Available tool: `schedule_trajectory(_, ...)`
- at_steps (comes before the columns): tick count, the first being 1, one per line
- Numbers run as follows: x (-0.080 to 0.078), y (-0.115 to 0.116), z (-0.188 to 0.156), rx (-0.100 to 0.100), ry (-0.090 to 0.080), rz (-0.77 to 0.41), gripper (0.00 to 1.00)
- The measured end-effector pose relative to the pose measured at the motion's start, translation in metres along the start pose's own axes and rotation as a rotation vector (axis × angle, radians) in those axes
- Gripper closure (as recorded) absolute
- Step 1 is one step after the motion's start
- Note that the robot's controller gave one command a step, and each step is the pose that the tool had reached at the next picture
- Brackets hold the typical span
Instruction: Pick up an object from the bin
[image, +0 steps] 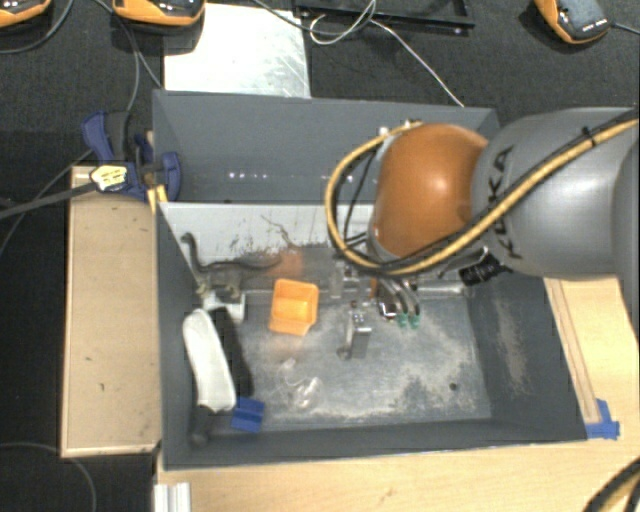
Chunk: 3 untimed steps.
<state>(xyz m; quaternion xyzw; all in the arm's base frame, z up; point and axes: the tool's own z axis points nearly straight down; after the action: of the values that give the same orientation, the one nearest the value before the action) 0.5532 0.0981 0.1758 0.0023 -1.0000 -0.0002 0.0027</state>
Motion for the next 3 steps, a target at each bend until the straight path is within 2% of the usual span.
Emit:
schedule_trajectory(1, -0.002, -0.001, -0.005, -0.001, -0.008, 0.004, 0.0)
schedule_trajectory(2, -0.012, 0.054, 0.058, -0.001, -0.006, -0.182, 0.0)
schedule_trajectory(3, -0.013, 0.056, 0.075, -0.001, -0.006, 0.1, 0.0)
